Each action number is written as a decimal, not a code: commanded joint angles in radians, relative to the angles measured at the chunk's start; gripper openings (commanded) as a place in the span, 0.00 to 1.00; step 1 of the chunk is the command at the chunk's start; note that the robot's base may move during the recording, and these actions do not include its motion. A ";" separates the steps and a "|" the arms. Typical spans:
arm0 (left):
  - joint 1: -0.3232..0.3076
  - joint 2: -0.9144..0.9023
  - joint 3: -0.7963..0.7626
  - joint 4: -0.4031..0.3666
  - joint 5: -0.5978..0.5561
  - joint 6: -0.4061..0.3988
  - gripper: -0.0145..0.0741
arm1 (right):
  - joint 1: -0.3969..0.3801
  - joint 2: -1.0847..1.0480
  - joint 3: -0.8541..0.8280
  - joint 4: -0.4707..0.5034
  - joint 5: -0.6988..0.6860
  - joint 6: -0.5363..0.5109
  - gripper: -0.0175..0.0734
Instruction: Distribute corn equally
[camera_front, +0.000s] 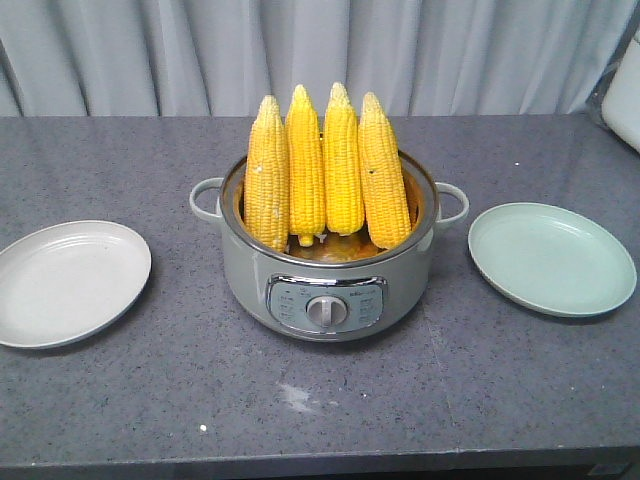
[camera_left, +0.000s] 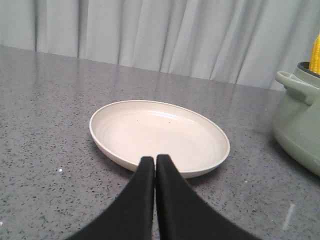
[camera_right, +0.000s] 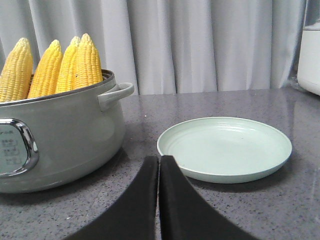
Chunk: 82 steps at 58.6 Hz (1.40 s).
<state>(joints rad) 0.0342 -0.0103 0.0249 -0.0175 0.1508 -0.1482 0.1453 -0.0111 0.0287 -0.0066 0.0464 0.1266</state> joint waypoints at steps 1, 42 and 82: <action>0.001 -0.016 0.005 -0.069 -0.099 -0.059 0.16 | -0.006 -0.006 0.011 0.072 -0.081 0.071 0.19; 0.001 -0.016 0.001 -0.870 -0.220 -0.370 0.16 | -0.006 -0.006 0.002 0.666 -0.096 0.396 0.19; 0.001 0.184 -0.564 -0.864 0.207 0.369 0.16 | -0.003 0.370 -0.695 0.479 0.335 -0.456 0.20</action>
<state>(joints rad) 0.0342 0.0893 -0.4546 -0.8679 0.3073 0.1140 0.1453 0.2557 -0.5671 0.4743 0.4058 -0.1992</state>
